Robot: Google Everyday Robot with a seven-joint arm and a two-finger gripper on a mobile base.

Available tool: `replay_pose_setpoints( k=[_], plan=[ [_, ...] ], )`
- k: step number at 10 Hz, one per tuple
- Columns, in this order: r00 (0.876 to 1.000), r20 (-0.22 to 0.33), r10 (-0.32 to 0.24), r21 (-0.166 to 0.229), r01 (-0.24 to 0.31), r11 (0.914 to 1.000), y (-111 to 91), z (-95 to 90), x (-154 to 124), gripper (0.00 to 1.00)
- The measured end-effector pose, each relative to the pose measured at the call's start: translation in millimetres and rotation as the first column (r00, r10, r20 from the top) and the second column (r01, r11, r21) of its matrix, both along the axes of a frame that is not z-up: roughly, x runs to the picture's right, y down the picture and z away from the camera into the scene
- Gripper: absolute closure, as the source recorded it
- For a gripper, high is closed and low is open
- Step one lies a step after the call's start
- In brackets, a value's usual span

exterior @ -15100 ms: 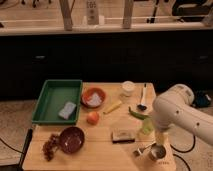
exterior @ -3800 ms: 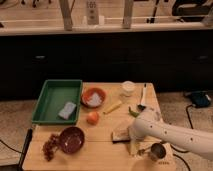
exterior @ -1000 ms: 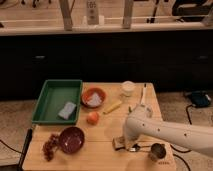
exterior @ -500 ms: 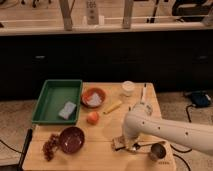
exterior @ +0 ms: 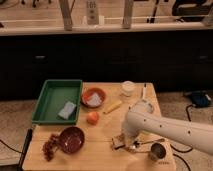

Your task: Place eraser in purple bowl

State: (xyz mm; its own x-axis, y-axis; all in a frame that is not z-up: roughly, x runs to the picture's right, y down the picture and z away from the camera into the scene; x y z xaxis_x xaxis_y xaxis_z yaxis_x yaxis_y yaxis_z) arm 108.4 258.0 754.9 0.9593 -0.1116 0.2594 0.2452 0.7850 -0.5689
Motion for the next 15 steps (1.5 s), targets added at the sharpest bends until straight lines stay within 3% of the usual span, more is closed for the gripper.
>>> replay_pose_setpoints(
  k=[5, 12, 13, 15],
  plan=[
    [1.0, 0.023, -0.014, -0.013, 0.015, 0.9998, 0.7, 4.2, -5.0, 0.98],
    [0.999, 0.048, -0.007, -0.022, 0.008, 0.9997, 3.6, 12.1, -5.1, 0.28],
    [0.999, 0.049, -0.007, -0.022, 0.008, 0.9997, 3.5, 12.3, -5.1, 0.22],
    [0.999, 0.05, -0.007, -0.023, 0.008, 0.9997, 3.7, 13.0, -5.3, 0.2]
  ],
)
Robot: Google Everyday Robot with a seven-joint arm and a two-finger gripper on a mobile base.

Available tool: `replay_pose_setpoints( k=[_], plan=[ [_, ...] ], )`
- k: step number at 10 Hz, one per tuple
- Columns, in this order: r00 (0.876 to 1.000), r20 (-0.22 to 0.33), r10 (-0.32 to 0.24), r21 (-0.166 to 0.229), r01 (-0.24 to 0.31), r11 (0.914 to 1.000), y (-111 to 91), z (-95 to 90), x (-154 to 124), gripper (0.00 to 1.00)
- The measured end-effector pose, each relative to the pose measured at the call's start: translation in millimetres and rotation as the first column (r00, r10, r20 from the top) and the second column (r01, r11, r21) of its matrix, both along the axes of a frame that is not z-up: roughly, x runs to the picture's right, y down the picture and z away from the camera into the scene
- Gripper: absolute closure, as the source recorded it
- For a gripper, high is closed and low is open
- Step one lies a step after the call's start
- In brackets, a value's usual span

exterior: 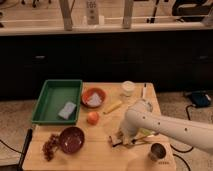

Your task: Place eraser in purple bowl

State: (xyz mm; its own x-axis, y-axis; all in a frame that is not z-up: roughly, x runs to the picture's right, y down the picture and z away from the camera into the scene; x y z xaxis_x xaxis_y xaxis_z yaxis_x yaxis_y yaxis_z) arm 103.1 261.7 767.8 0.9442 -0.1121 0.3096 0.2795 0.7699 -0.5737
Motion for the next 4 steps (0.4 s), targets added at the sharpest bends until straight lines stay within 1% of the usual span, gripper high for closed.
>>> replay_pose_setpoints(
  k=[4],
  plan=[
    [1.0, 0.003, -0.008, -0.004, 0.008, 1.0, -0.1, 1.0, -2.0, 0.2]
  ],
)
